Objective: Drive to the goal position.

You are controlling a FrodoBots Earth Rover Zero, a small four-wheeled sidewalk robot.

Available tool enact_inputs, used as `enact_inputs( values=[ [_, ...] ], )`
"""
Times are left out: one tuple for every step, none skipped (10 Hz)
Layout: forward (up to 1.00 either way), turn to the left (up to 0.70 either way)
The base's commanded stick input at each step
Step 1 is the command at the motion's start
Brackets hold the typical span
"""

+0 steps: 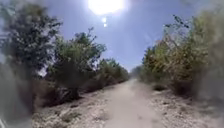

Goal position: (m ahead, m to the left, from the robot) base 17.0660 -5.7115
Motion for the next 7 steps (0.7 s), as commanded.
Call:
enact_inputs(
  values=[
    [0.44,0.02],
    [0.44,0.02],
    [0.44,-0.02],
    [0.44,-0.18],
    [0.44,-0.21],
    [0.44,-0.05],
    [0.44,0.02]
  ],
)
